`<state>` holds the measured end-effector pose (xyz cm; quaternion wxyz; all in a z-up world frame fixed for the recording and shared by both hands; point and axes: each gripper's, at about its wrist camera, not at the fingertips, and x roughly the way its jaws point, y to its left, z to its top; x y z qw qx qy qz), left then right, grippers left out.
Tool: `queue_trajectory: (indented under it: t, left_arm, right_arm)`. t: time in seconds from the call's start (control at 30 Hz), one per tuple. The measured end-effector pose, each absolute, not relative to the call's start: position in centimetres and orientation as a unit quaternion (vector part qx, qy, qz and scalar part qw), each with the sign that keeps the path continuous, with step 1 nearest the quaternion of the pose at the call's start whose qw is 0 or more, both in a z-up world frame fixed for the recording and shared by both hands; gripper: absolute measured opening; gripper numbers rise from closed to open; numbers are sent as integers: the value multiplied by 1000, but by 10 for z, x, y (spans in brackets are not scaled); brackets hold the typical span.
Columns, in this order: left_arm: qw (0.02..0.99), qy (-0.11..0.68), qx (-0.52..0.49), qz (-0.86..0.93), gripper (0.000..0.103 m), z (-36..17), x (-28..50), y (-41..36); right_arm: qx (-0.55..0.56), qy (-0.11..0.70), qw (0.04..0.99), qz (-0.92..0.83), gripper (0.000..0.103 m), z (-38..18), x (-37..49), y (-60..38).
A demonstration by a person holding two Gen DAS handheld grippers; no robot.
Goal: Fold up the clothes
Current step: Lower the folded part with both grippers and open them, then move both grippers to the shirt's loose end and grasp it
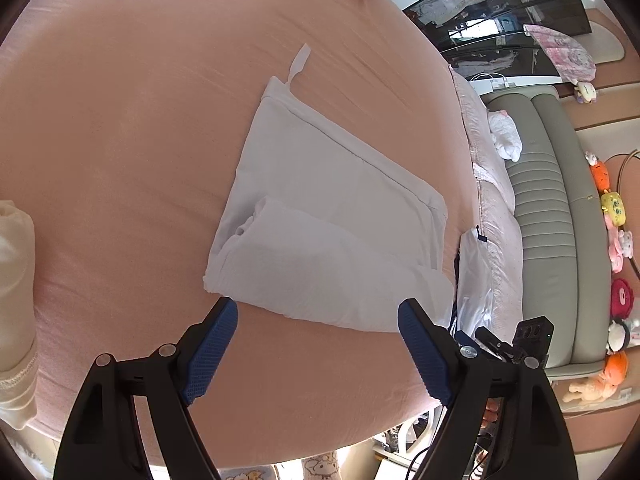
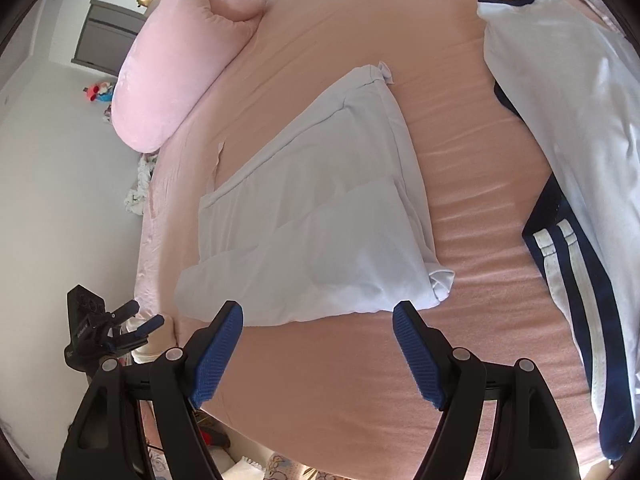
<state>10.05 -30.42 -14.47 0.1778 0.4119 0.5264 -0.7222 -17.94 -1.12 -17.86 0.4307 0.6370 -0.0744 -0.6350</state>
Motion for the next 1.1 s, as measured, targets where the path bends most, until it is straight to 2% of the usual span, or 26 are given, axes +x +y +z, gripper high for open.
queue_trajectory:
  t: [0.3, 0.43, 0.5, 0.57, 0.83, 0.97, 1.1]
  left_arm:
    - [153, 585, 398, -690, 82, -178, 122, -289]
    - [132, 642, 353, -668, 82, -192, 129, -293]
    - [133, 672, 319, -655, 82, -200, 133, -296]
    - [133, 693, 297, -643, 83, -210, 133, -296]
    - [143, 742, 230, -613, 83, -238, 134, -291]
    - [130, 743, 221, -618, 83, -240, 128, -305]
    - [131, 738, 214, -626, 83, -238, 120, -319]
  right_arm:
    - [666, -103, 412, -613, 77, -209, -152, -8]
    - [683, -190, 384, -591, 78, -229, -152, 1]
    - [688, -250, 360, -578, 83, -240, -152, 8]
    - [682, -298, 340, -575, 84, -247, -152, 12]
    - [672, -351, 306, -576, 85, -263, -147, 5]
    - [662, -382, 304, -569, 103, -266, -152, 3]
    - [659, -375, 302, -578, 103, -266, -158, -8]
